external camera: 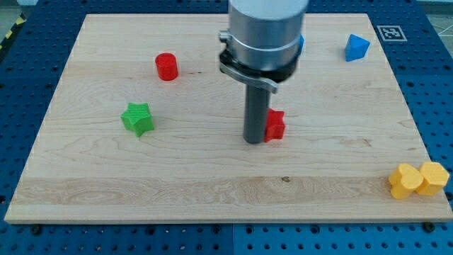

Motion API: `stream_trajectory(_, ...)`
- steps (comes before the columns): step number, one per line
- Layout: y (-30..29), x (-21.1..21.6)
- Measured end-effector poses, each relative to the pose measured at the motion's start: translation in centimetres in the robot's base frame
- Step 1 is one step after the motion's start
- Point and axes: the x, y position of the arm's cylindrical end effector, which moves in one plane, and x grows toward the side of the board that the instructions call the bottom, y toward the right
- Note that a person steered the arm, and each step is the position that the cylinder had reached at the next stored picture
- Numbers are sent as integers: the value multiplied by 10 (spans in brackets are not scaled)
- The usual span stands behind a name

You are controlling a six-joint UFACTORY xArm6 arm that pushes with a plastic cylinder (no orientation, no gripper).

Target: Push red star towards yellow hexagon

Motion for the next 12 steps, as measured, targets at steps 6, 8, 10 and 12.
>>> stream_trajectory(6,35,7)
stream_trajectory(8,80,1)
stream_trajectory(10,67,-62)
stream_trajectory(12,98,-74)
